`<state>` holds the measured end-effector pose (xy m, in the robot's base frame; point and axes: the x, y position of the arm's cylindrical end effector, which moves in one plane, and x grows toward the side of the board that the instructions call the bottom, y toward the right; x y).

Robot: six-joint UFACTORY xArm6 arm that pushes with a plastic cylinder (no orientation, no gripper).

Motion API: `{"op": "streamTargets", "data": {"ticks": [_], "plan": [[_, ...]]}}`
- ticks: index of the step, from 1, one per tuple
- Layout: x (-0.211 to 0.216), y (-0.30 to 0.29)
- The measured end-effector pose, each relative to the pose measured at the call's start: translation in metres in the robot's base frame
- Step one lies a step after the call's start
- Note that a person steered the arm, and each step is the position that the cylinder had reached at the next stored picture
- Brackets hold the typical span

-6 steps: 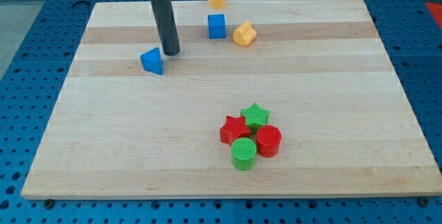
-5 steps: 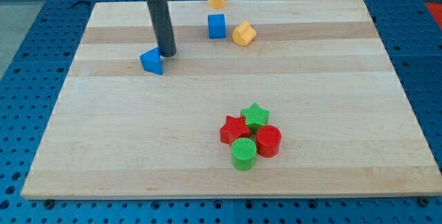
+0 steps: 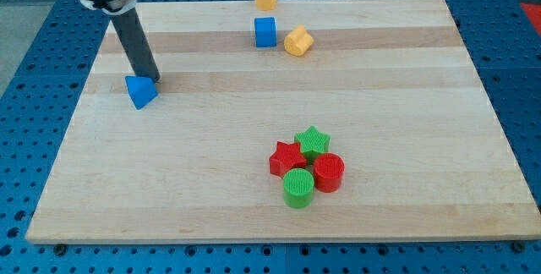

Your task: Push the blue triangle to the bottom left

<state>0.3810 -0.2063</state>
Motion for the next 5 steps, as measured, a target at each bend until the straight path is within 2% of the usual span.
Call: {"op": "streamTargets", "data": {"ticks": [2, 3, 5], "plan": [[0.050, 0.000], [0.078, -0.012], [0.107, -0.053]]}}
